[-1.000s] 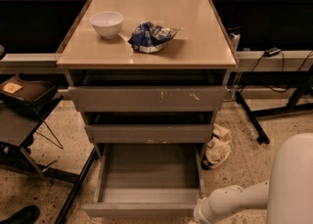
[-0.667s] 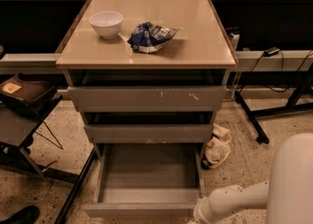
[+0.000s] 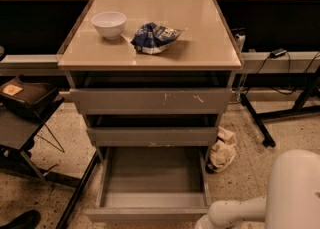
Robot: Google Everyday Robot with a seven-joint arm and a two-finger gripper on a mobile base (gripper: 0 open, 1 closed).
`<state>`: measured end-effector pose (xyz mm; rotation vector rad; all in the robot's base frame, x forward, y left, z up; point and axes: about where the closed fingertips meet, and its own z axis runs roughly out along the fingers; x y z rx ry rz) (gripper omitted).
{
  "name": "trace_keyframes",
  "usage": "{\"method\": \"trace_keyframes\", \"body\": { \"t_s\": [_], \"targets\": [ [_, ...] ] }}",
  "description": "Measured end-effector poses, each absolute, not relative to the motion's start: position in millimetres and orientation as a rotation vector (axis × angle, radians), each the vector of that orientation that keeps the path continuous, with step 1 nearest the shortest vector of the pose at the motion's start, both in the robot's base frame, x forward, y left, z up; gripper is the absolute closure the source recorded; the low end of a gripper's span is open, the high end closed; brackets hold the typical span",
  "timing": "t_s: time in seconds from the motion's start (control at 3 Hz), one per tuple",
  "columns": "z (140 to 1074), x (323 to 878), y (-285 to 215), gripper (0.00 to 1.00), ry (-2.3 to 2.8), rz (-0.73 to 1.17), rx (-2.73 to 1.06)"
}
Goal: Close bottom drawer
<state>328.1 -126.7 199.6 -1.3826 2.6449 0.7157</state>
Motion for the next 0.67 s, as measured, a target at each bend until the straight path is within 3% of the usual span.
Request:
{"method": "trace_keyframes", "body": {
  "t_s": [0.67],
  "targets": [
    [197.3, 342.0, -130.5, 0.00, 2.637, 0.697, -1.378]
  ]
}}
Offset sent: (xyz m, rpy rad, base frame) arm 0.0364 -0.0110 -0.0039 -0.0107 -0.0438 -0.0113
